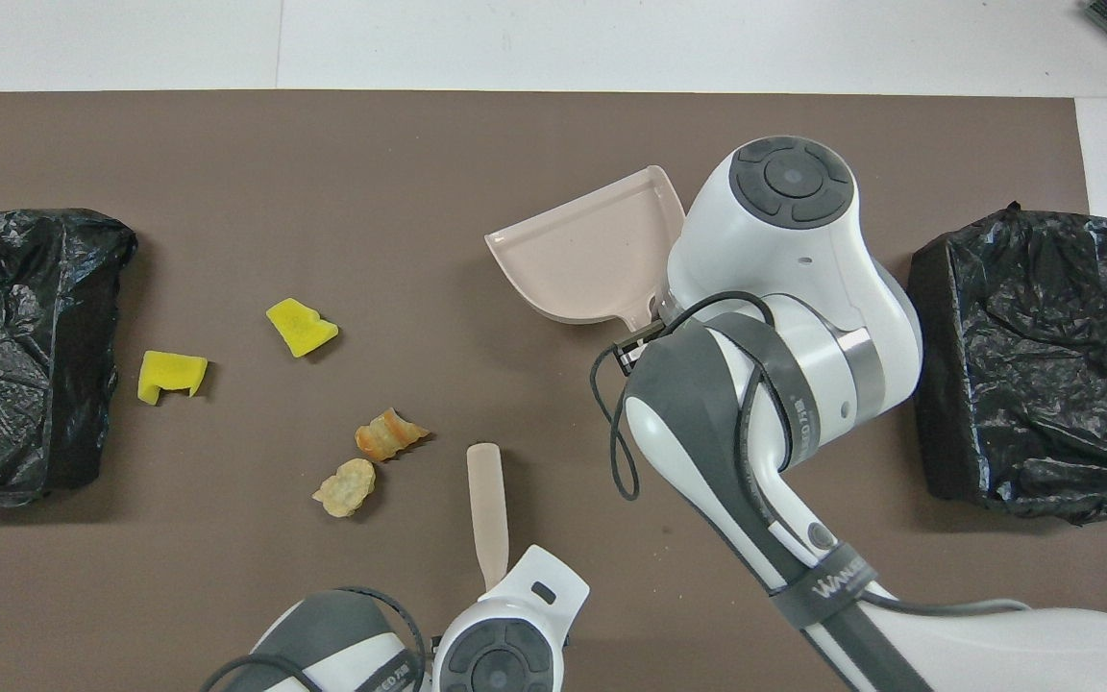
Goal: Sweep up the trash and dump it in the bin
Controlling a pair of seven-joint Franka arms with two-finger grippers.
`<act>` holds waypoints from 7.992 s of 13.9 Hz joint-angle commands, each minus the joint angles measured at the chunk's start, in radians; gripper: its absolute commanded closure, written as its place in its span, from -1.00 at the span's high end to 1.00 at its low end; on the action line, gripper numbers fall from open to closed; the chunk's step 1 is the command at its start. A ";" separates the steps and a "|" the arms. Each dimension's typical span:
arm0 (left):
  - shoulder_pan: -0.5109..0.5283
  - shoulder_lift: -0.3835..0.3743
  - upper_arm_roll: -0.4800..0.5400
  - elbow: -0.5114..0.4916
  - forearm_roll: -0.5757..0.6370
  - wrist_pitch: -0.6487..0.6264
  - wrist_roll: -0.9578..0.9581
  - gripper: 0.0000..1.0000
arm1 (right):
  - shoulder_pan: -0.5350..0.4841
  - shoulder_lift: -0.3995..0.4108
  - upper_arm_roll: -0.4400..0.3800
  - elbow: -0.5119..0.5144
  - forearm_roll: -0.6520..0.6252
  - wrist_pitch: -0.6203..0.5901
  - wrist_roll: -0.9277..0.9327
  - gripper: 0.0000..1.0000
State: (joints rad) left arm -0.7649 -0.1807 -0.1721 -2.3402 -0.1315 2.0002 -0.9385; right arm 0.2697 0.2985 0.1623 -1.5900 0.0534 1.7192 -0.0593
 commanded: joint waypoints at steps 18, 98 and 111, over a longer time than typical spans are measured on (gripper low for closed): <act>0.763 -0.033 -0.004 0.061 0.316 -0.083 0.557 -1.00 | 0.039 -0.211 0.006 -0.372 -0.246 0.086 -0.821 -1.00; 0.432 -0.301 -0.009 -0.245 -0.039 -0.198 0.257 -1.00 | 0.057 -0.196 0.006 -0.539 -0.265 0.387 -0.896 -1.00; 0.241 0.075 -0.014 -0.059 -0.191 0.161 0.457 -1.00 | 0.054 -0.196 0.006 -0.541 -0.265 0.391 -0.895 -1.00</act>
State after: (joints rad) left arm -0.4722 -0.1813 -0.1952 -2.4825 -0.2996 2.1547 -0.4931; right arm 0.3332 0.1017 0.1638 -2.1154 -0.2019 2.0743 -0.9393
